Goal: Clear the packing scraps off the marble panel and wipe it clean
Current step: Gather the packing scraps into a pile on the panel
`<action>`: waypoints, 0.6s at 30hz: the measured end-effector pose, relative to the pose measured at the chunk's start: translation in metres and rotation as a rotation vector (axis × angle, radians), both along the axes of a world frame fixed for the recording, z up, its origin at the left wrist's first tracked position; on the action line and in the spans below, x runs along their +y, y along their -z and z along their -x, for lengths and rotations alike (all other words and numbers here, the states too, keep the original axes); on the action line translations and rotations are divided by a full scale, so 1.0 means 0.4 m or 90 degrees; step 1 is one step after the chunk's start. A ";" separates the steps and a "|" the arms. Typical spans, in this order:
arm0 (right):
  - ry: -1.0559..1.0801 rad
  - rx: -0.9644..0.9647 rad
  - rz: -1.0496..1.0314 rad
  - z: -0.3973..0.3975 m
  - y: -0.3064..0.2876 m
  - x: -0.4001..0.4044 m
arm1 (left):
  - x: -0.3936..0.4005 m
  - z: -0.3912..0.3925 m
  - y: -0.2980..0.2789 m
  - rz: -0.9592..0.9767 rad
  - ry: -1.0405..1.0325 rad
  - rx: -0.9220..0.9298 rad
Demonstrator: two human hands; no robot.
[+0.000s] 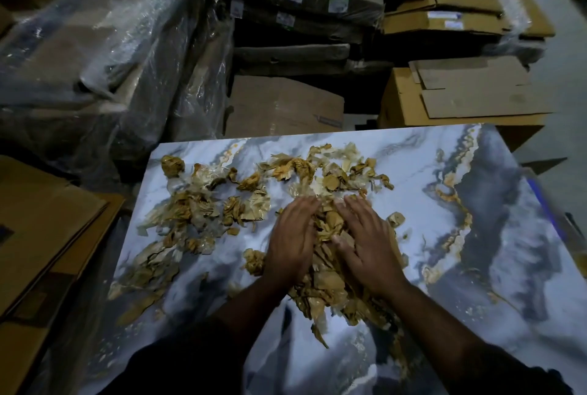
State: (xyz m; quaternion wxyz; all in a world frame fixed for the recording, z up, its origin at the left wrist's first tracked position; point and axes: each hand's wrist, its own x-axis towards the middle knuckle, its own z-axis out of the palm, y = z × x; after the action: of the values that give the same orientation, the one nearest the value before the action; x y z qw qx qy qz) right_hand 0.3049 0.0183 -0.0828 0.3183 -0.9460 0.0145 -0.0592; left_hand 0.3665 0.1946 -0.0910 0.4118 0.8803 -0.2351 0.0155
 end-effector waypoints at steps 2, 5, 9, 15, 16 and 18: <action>0.006 0.006 0.020 0.002 0.027 0.015 | 0.000 0.016 0.018 -0.010 0.025 0.018; 0.014 -0.002 0.071 0.000 0.060 0.027 | -0.004 0.030 0.044 -0.028 0.028 0.029; 0.006 0.018 0.128 -0.015 0.065 0.029 | -0.010 0.030 0.055 -0.045 0.009 0.031; -0.018 0.065 0.086 -0.015 0.035 0.018 | -0.002 0.037 0.045 -0.091 -0.017 0.036; -0.013 0.061 0.071 -0.016 0.024 0.015 | 0.003 0.036 0.033 -0.084 -0.021 0.044; 0.015 0.027 0.044 -0.014 -0.003 0.009 | 0.012 0.033 0.002 -0.052 -0.039 0.044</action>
State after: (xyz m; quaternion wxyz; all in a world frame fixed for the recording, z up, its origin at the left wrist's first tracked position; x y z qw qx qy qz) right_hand 0.3104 0.0220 -0.0815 0.2845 -0.9572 0.0305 -0.0438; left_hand 0.3533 0.1995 -0.0916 0.3827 0.9031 -0.1943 -0.0124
